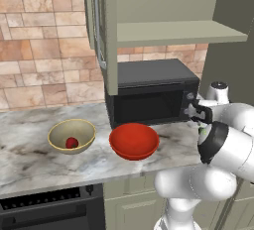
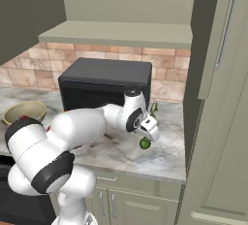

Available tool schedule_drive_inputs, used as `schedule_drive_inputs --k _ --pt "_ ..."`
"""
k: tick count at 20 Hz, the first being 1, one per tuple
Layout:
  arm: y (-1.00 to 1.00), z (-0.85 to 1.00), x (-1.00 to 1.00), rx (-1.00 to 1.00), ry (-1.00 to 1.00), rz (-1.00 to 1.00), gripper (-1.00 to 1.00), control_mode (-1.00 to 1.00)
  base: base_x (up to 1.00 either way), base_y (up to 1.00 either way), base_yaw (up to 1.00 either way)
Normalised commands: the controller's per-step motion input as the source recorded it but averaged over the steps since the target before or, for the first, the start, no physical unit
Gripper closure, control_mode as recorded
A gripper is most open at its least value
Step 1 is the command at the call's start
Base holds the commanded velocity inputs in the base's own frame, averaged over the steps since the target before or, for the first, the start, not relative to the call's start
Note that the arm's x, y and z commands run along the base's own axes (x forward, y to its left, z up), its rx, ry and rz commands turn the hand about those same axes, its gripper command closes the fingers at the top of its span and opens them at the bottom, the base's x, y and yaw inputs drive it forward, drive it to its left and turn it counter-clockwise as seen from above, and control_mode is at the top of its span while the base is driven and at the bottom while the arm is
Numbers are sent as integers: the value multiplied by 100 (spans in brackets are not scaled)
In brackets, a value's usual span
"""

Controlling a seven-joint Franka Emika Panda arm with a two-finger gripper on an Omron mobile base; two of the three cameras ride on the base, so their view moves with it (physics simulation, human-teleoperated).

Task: Pick both bowls and place them on the counter. Then place the avocado in one bowl and place the tomato in the other bowl.

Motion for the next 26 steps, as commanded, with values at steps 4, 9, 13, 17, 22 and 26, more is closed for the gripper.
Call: schedule_drive_inputs --k 4,9,13,17,22,26 --pt "-13 -33 28 1 0 0 -100 -100 0 0 0" --pt "-4 -25 27 0 -1 0 -100 -100 0 0 0" --pt "-2 -19 11 1 0 0 -100 -100 0 0 0" --pt "-14 -17 3 0 0 0 -100 -100 0 0 0" --pt "-7 -7 -6 0 0 0 -100 -100 0 0 0" --pt "0 -14 -3 2 0 0 -100 -100 0 0 0"
